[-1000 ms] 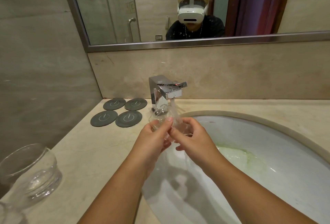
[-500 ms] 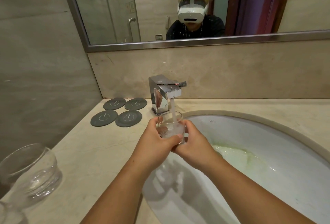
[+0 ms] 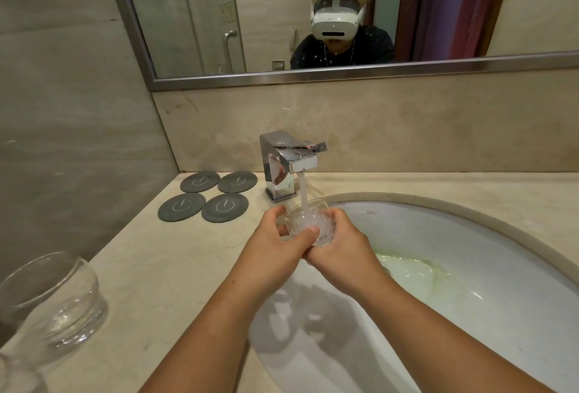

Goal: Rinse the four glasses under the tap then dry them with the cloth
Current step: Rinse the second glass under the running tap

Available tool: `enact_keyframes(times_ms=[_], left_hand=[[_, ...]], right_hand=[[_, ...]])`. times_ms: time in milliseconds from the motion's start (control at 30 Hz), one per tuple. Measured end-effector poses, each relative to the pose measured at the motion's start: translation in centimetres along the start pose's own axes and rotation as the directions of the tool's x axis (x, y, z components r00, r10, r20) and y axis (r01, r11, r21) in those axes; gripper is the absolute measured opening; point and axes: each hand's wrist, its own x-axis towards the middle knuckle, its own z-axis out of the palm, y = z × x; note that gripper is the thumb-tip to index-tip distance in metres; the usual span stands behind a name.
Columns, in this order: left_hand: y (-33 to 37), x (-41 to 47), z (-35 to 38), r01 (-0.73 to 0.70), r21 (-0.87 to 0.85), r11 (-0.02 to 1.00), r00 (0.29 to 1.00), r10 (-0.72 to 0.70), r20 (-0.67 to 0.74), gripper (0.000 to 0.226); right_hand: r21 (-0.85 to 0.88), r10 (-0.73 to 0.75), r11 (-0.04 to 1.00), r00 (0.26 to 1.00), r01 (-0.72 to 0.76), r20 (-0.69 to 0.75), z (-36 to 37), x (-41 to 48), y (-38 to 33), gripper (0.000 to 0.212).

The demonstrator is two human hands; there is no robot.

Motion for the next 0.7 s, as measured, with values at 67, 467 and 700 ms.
enact_keyframes(times_ms=[67,467,700], left_hand=[[0.2,0.0,-0.1,-0.004,0.006,1.0,1.0,0.004,-0.005,0.086],[0.6,-0.3,-0.6,0.06,0.025,0.998,0.998,-0.06,-0.005,0.076],[0.4,0.0,-0.7,0.105,0.078,0.991,0.994,-0.104,-0.014,0.065]], right_hand=[[0.004,0.005,1.0,1.0,-0.005,0.004,0.0,-0.1,-0.2,0.088],[-0.388,-0.01,0.921,0.999,0.03,0.052,-0.9,-0.1,-0.4,0.085],[-0.445,0.054,0.895,0.998,-0.029,0.043,-0.8,0.1,0.2,0.083]])
